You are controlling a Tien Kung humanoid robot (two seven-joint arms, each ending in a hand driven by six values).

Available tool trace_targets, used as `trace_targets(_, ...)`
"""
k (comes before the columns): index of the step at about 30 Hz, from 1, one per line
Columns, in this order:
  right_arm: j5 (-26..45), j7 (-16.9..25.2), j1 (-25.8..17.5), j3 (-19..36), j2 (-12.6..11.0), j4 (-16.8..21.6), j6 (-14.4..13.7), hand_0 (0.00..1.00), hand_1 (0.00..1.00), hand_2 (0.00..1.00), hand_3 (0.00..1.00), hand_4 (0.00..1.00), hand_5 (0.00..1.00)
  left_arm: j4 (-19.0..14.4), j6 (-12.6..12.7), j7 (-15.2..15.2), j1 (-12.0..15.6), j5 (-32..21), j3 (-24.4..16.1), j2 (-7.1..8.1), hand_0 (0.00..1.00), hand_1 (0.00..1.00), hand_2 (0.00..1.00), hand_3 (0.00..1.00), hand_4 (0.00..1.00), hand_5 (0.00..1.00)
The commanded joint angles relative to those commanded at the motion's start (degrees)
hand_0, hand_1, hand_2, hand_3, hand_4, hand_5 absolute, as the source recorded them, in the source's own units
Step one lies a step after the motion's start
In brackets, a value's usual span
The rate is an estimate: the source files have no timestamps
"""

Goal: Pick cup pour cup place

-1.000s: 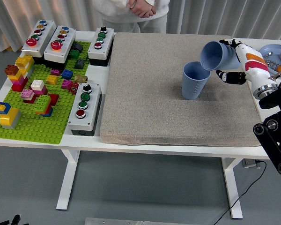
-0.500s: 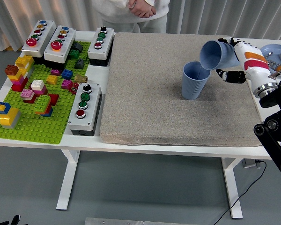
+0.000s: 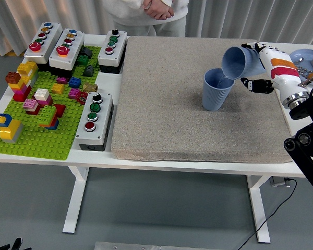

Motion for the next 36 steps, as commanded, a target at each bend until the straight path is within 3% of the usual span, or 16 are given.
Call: trace_targets(36, -1.3, 0.2, 1.7, -3.8, -1.3, -0.8, -1.8, 0.848, 0.64, 0.491, 0.573, 0.7, 0.116, 0.0, 0.0, 0.0, 0.0, 0.0, 0.0, 0.05, 0.693, 0.707, 0.732, 0.649, 0.489, 0.977)
